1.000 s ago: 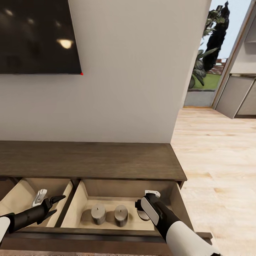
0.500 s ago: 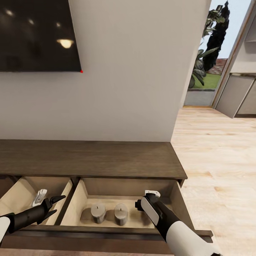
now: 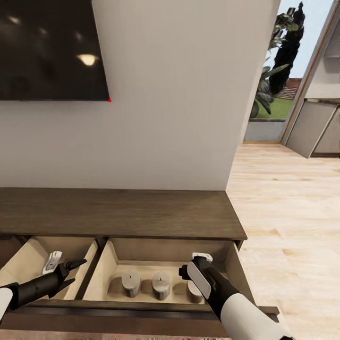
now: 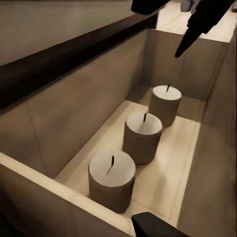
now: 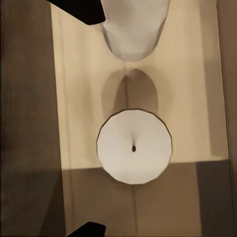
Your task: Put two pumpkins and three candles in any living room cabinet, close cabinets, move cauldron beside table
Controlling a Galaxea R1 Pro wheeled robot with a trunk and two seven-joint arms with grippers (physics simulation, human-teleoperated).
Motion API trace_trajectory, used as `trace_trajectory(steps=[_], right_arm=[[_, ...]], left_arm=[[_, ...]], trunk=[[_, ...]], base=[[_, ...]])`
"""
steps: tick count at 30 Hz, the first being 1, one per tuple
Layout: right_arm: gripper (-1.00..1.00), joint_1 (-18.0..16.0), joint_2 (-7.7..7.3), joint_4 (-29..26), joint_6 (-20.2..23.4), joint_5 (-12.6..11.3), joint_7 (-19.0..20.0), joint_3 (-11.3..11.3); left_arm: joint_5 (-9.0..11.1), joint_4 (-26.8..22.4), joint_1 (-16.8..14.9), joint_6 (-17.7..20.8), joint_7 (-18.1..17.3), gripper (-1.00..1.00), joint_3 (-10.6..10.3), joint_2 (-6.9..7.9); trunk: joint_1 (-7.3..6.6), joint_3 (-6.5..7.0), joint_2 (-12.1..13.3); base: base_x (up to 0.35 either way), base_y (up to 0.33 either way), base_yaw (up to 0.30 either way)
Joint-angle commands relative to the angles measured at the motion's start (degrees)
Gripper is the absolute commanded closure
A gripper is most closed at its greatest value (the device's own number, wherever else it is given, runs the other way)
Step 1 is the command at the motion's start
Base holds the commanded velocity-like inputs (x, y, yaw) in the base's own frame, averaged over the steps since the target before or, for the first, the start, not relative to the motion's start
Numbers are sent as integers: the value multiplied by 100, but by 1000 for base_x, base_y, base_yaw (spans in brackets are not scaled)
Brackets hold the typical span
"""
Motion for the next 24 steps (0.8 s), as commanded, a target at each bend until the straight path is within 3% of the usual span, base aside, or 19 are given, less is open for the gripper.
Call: trace_trajectory(steps=[1,4,10,24], right_arm=[[-100,0,0,-6,3,-7,9,-2],[-100,4,0,-33,2,-19,99,-8],[-100,5,0,-50,-14,25,718,-21],[-100,5,0,-63,-26,25,741,-49]], left_arm=[[-4,0,0,0,0,-100,0,0],[-2,0,0,0,0,-100,0,3],[-4,0,0,0,1,-100,0,4],[-4,0,0,0,6,-100,0,-4]], trunk=[[-23,18,42],[-88,72,162],[-220,180,402],[-528,431,964]], base=[[-192,0,0],[-84,0,0],[-11,0,0],[-97,24,0]])
